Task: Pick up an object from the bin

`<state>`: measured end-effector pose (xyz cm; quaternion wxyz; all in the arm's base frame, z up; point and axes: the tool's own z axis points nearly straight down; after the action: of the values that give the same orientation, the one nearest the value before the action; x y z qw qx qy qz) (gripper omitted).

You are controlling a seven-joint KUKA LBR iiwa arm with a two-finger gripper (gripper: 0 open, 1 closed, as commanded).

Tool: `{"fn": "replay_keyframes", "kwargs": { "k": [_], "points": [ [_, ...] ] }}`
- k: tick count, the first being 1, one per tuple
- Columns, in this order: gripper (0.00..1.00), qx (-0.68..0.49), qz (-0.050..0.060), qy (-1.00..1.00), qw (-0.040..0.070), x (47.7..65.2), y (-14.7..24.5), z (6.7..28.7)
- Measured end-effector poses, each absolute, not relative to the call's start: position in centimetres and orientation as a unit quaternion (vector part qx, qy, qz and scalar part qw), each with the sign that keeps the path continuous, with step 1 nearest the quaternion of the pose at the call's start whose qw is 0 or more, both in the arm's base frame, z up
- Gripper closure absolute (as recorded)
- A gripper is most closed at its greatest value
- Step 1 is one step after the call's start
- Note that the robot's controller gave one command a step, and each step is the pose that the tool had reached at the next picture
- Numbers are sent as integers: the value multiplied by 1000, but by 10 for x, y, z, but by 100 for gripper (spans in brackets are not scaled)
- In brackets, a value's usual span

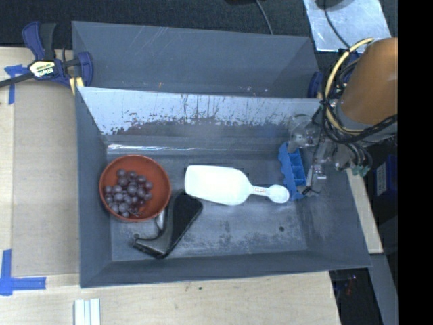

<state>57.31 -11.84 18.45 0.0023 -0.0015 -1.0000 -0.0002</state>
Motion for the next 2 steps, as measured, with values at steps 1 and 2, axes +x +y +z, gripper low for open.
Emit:
{"fn": "replay_keyframes", "kwargs": {
  "k": [1,2],
  "points": [
    [0,0,0,-1000,-2,575,-118,189],
    [0,-34,0,-999,0,595,-105,68]
  ]
}}
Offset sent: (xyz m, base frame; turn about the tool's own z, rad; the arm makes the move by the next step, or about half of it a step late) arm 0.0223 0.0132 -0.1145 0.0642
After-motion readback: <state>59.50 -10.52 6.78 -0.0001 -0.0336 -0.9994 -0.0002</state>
